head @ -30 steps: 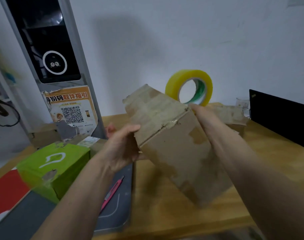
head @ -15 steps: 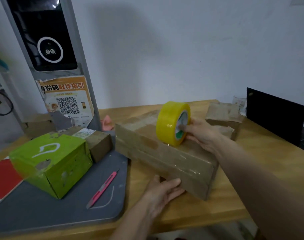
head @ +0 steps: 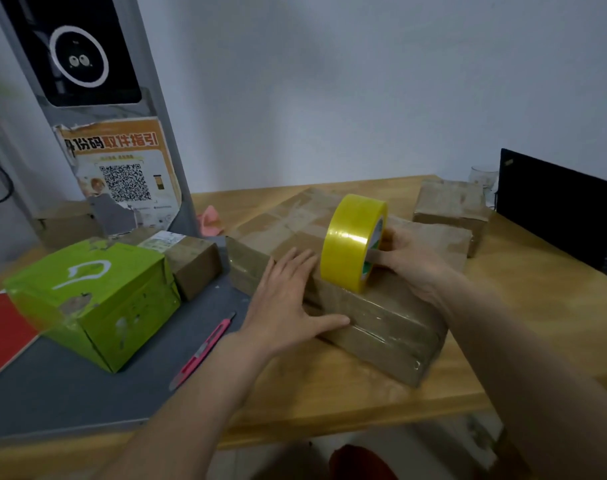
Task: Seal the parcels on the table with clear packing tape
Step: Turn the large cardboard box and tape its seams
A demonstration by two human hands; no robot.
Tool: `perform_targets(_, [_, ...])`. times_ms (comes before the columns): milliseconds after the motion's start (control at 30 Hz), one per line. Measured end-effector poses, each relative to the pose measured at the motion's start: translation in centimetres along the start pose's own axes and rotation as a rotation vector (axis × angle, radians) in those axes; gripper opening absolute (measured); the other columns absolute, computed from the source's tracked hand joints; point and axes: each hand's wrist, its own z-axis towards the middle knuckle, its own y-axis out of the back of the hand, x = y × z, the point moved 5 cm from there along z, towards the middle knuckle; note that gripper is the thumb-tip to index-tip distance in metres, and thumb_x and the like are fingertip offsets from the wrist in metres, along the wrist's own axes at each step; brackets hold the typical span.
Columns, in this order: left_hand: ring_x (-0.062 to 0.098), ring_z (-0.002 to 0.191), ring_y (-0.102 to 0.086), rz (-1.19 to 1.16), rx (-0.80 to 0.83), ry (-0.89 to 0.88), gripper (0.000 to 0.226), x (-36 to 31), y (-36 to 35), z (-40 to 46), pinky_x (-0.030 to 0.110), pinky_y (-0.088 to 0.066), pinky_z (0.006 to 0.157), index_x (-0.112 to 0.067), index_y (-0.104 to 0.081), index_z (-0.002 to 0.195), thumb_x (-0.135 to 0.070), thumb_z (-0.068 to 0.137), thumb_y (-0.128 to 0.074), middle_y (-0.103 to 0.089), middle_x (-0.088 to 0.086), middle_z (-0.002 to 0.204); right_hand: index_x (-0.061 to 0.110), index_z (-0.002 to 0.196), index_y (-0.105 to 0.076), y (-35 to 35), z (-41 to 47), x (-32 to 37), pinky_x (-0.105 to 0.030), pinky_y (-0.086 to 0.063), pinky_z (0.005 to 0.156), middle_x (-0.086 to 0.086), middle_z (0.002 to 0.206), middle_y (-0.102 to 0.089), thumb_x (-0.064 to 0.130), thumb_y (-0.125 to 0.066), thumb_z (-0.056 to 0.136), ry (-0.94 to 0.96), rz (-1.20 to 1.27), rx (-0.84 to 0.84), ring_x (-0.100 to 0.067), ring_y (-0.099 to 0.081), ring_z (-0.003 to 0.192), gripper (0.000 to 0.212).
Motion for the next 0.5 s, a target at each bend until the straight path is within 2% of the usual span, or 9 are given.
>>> perform_targets(67, [0.009, 0.15, -0.01, 0.056, -0.062, -0.018, 0.109, 0.2, -0.7, -0.2, 0.034, 0.002, 0.124, -0.022, -0.03, 0.154, -0.089, 0.069, -0.037, -0.027, -0.008, 0.16, 0.005, 0.116, -0.064, 0.0, 0.1, -0.1, -0.031, -0.053, 0.083, -0.006, 0.104, -0.072, 0.006, -0.07, 0.084, -0.001, -0.002, 0.005, -0.022, -0.068, 0.097, 0.033])
perform_targets(133, [0.012, 0.15, -0.014, 0.049, -0.13, -0.029, 0.102, -0.2, -1.1, -0.7, 0.04, -0.01, 0.125, -0.018, -0.034, 0.151, -0.085, 0.075, -0.039, -0.031, -0.005, 0.158, 0.005, 0.106, -0.066, 0.2, 0.6, 0.3, -0.034, -0.056, 0.078, -0.006, 0.093, -0.074, 0.001, -0.067, 0.084, 0.006, 0.021, -0.029, -0.021, -0.07, 0.088, 0.022])
perform_targets(200, [0.013, 0.149, -0.017, 0.073, -0.148, -0.029, 0.099, -0.2, -1.2, -0.8, 0.042, -0.018, 0.124, -0.017, -0.035, 0.151, -0.083, 0.078, -0.039, -0.033, -0.003, 0.157, 0.005, 0.092, -0.064, 1.3, 1.6, 0.4, -0.035, -0.058, 0.065, -0.002, 0.074, -0.072, -0.009, -0.06, 0.086, -0.002, 0.093, -0.153, -0.016, -0.069, 0.067, 0.015])
perform_targets(233, [0.013, 0.149, -0.017, 0.094, -0.137, -0.03, 0.097, -0.1, -1.3, -0.8, 0.041, -0.019, 0.123, -0.018, -0.034, 0.151, -0.083, 0.079, -0.038, -0.033, -0.004, 0.157, 0.004, 0.092, -0.063, 2.2, 2.0, 0.3, -0.038, -0.058, 0.065, -0.003, 0.075, -0.071, -0.01, -0.057, 0.088, -0.022, 0.134, -0.244, -0.017, -0.068, 0.065, 0.016])
perform_targets(333, [0.009, 0.15, -0.011, 0.069, -0.11, -0.024, 0.094, 0.3, -1.5, -0.8, 0.039, -0.016, 0.124, -0.021, -0.029, 0.154, -0.081, 0.081, -0.038, -0.027, -0.007, 0.159, 0.0, 0.117, -0.06, 4.6, 3.4, -0.3, -0.054, -0.054, 0.087, -0.016, 0.106, -0.064, -0.009, -0.057, 0.089, -0.051, 0.188, -0.411, -0.035, -0.066, 0.093, 0.03])
perform_targets(367, [0.008, 0.15, -0.01, 0.039, -0.112, -0.023, 0.093, 0.4, -1.6, -0.8, 0.04, -0.017, 0.124, -0.021, -0.029, 0.154, -0.08, 0.082, -0.038, -0.026, -0.008, 0.159, -0.001, 0.122, -0.059, 4.9, 3.7, -0.5, -0.056, -0.052, 0.091, -0.017, 0.109, -0.063, -0.009, -0.058, 0.089, -0.053, 0.189, -0.422, -0.036, -0.064, 0.098, 0.033])
perform_targets(500, [0.005, 0.149, -0.007, -0.023, -0.114, -0.031, 0.089, 0.5, -1.8, -0.9, 0.037, -0.015, 0.125, -0.022, -0.03, 0.153, -0.077, 0.084, -0.039, -0.025, -0.01, 0.159, 0.001, 0.123, -0.058, 5.0, 4.2, -1.1, -0.052, -0.053, 0.09, -0.013, 0.104, -0.065, -0.005, -0.061, 0.09, -0.072, 0.159, -0.401, -0.031, -0.065, 0.094, 0.034])
